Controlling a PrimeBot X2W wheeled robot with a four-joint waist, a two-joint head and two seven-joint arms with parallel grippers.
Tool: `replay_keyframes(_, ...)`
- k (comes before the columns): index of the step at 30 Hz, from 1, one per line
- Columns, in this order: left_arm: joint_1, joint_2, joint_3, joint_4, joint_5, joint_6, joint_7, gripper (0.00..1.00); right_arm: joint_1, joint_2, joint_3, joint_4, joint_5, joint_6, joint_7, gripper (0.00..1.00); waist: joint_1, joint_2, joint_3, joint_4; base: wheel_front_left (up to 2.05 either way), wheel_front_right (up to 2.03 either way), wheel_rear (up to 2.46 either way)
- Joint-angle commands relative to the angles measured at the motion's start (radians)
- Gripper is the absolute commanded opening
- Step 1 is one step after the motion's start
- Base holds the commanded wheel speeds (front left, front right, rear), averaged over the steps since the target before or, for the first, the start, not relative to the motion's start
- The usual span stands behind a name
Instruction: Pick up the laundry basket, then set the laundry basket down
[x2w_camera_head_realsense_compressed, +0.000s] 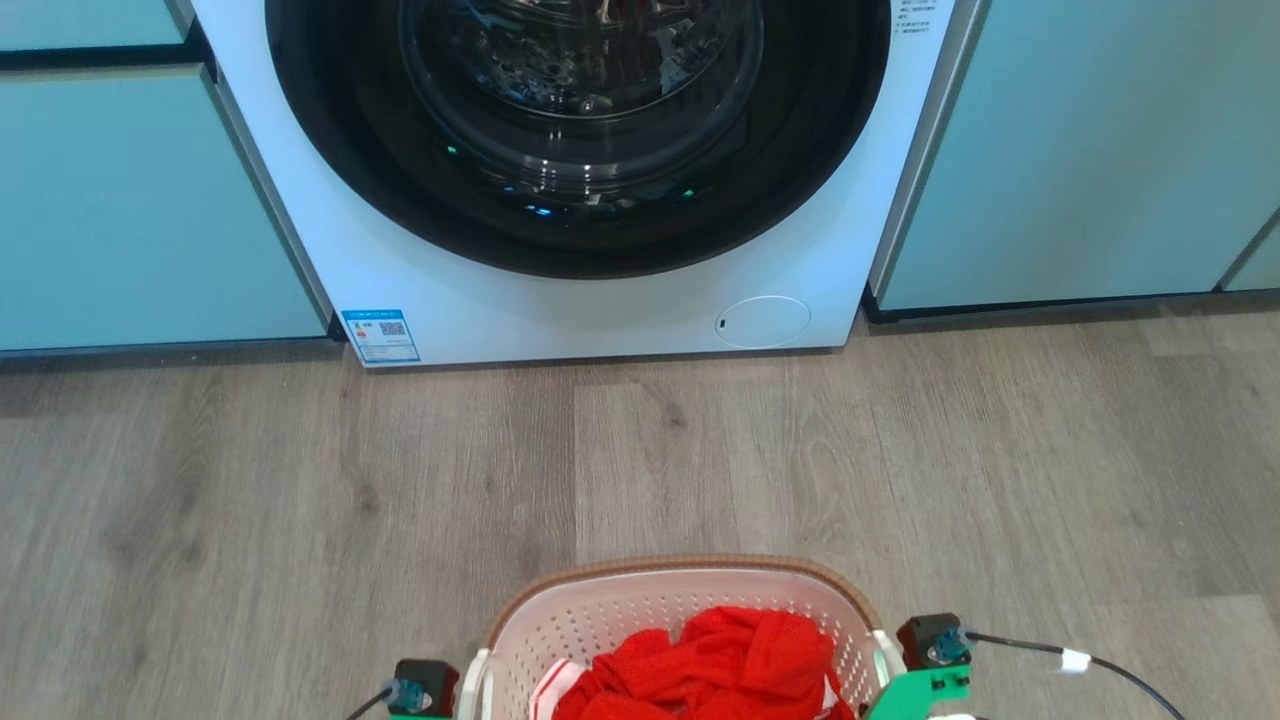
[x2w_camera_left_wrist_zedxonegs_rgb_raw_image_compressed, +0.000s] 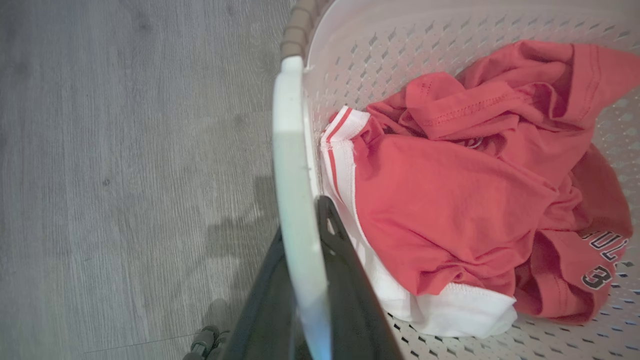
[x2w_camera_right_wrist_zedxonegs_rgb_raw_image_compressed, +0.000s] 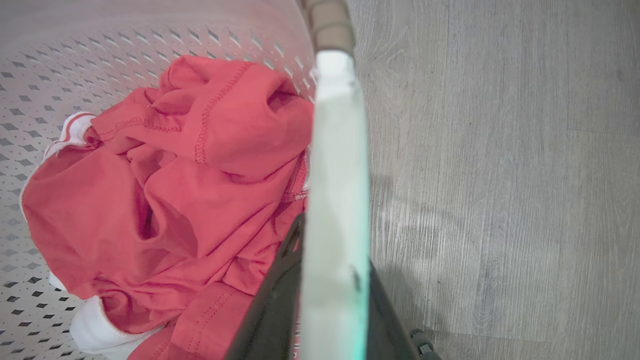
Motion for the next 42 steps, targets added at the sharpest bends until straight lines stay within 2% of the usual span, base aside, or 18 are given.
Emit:
replay_keyframes(1,-0.066,0.025,0.019,0.002,-0.006,0.006,-0.022,0.0,-0.008,-0.001,0.03,-0.006,-0.003,0.003,-0.012,0.0,0.0001,0.0,0.0,0.0,0.0,0.0,0.0)
replay_keyframes(27,-0.086,0.025,-0.012,-0.009,-0.037,0.028,-0.016,0.0,-0.045,-0.001,0.08,0.012,0.069,0.003,-0.048,0.0,0.0001,0.0,0.027,-0.002,0.0,0.0,0.0)
replay_keyframes(42,-0.214,0.025,-0.018,-0.011,-0.029,0.035,-0.031,0.0,-0.195,-0.001,0.078,0.049,0.089,0.003,-0.088,0.0,0.0001,0.0,0.199,0.011,0.0,0.0,0.0)
